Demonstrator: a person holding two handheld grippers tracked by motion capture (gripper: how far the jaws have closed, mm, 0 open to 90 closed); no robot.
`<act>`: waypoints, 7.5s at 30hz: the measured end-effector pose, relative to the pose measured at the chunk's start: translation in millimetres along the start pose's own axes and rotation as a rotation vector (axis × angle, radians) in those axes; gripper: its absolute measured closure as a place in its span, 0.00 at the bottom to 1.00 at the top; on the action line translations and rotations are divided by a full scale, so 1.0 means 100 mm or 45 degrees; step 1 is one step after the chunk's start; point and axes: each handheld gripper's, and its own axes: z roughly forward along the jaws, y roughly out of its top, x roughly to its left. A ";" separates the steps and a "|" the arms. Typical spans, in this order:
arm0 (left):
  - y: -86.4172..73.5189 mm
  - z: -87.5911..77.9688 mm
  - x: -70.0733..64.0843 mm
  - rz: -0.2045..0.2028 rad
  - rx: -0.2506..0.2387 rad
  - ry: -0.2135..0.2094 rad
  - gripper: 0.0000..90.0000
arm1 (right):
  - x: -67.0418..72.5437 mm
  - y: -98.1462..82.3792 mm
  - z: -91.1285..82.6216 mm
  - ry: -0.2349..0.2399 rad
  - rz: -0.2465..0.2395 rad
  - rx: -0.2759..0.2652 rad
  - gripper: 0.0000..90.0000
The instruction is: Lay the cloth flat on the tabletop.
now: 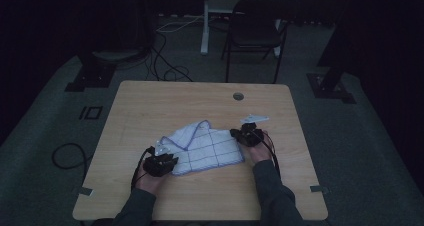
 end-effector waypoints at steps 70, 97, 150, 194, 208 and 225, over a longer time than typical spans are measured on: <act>0.39 0.33 -0.48 0.242 0.090 -0.082 0.87 | 0.36 0.01 0.51 0.148 0.054 0.095 1.00; 0.34 0.30 -0.50 0.271 0.073 -0.043 0.87 | 0.37 0.12 0.53 0.082 0.125 0.084 1.00; 0.19 0.06 -0.14 0.187 0.143 0.128 0.85 | 0.91 -0.32 0.12 0.015 -0.143 0.083 0.69; 0.79 0.44 -0.11 0.341 0.067 0.116 0.94 | 0.69 -0.69 -0.14 -0.026 -0.199 0.190 0.67; 0.72 0.63 -0.32 0.457 0.063 0.074 0.78 | 0.51 -0.70 -0.22 -0.038 -0.207 0.216 0.66; 1.14 0.60 0.26 0.211 0.008 0.330 0.87 | 0.21 -0.72 -0.33 -0.151 -0.171 0.229 0.64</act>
